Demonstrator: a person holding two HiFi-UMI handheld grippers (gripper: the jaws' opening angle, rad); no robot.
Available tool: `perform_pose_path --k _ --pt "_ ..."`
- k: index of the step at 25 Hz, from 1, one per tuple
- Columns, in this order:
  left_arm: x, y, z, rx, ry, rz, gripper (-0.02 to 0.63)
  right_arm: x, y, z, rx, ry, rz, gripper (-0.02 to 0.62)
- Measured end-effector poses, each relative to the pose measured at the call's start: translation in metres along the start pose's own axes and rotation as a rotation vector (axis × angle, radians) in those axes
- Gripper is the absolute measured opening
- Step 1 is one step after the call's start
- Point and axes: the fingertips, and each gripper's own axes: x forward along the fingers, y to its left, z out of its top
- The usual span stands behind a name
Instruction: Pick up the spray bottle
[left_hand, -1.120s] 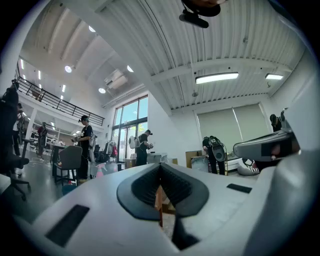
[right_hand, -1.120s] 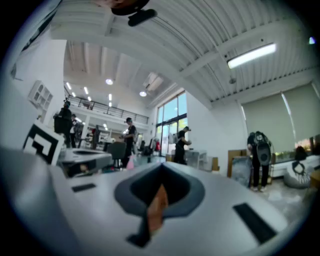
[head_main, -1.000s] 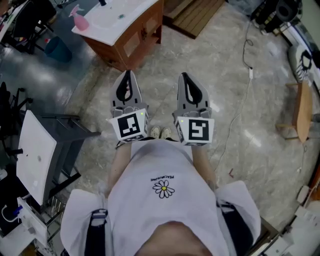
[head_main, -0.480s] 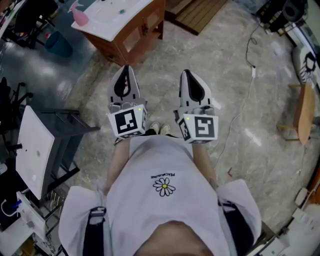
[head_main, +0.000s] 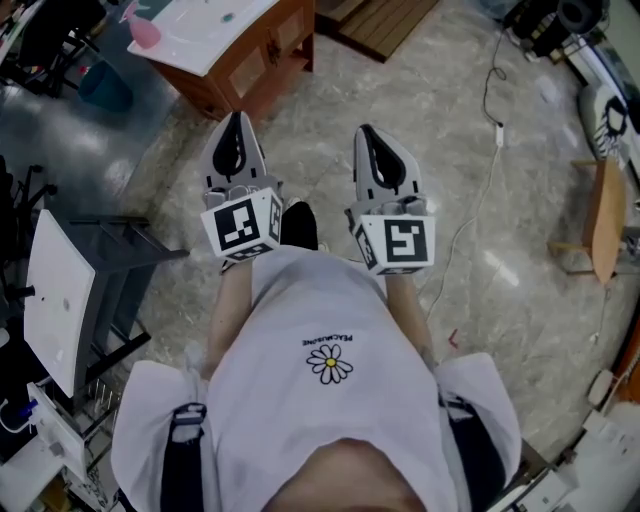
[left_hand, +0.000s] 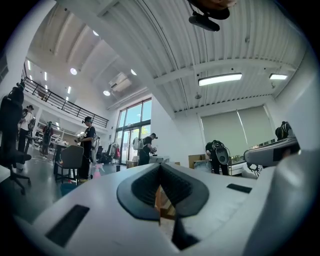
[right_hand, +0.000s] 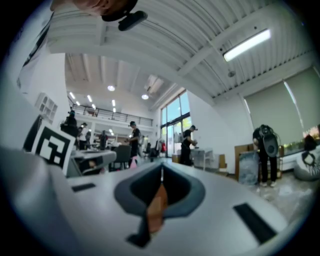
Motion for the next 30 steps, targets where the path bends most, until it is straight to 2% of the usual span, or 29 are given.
perform_pose_path --k 8,13,22,30 --pt "0.021 -0.022 0.006 0.004 -0.074 -0.04 0.021 0.005 -0.023 0.004 -0.025 -0.059 -0.014 0.03" --pt "0.032 -0.014 -0.001 -0.013 -0.098 -0.017 0.021 0.019 -0.031 0.0 -0.036 -0.077 -0.004 0.029" --pt "0.08 0.028 -0.021 -0.027 -0.077 0.036 0.021 0.086 -0.025 -0.013 -0.021 -0.057 0.047 0.029" --pt "0.17 0.051 -0.039 -0.053 -0.039 0.028 0.021 0.173 -0.043 -0.033 -0.03 0.031 0.054 0.029"
